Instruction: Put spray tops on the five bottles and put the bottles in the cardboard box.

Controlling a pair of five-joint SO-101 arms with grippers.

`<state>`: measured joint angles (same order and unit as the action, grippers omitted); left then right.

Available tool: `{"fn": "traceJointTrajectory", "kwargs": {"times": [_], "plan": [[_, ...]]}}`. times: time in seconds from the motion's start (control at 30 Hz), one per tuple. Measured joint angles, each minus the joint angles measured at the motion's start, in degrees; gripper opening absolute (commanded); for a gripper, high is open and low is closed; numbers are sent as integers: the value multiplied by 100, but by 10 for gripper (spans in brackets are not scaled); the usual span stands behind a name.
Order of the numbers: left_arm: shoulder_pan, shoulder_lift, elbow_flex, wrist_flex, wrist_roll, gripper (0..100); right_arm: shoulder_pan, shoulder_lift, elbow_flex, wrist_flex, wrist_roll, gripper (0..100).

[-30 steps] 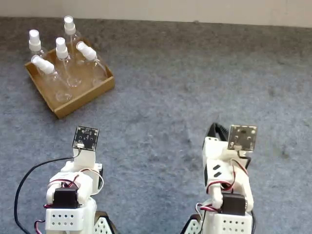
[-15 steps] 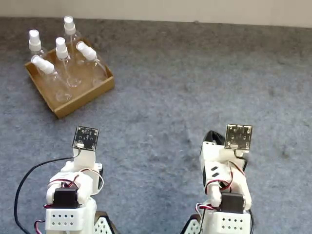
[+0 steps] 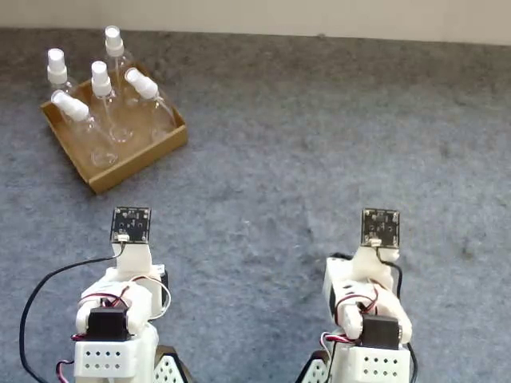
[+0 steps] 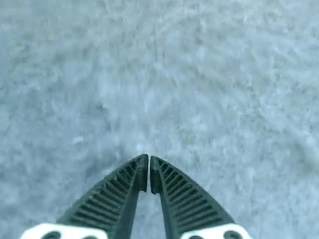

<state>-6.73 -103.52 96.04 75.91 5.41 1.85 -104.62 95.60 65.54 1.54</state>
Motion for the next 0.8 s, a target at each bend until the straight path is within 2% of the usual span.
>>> {"fn": "traceJointTrajectory", "kwargs": {"times": [0.17, 0.47, 0.63, 0.8], "plan": [[0, 0, 0, 0, 9, 5, 0, 0, 0, 563, 0, 5], [0, 0, 0, 0, 9, 5, 0, 0, 0, 598, 9, 5], [0, 0, 0, 0, 9, 5, 0, 0, 0, 598, 651, 5], [0, 0, 0, 0, 396, 5, 18, 0, 0, 598, 738, 5]]}}
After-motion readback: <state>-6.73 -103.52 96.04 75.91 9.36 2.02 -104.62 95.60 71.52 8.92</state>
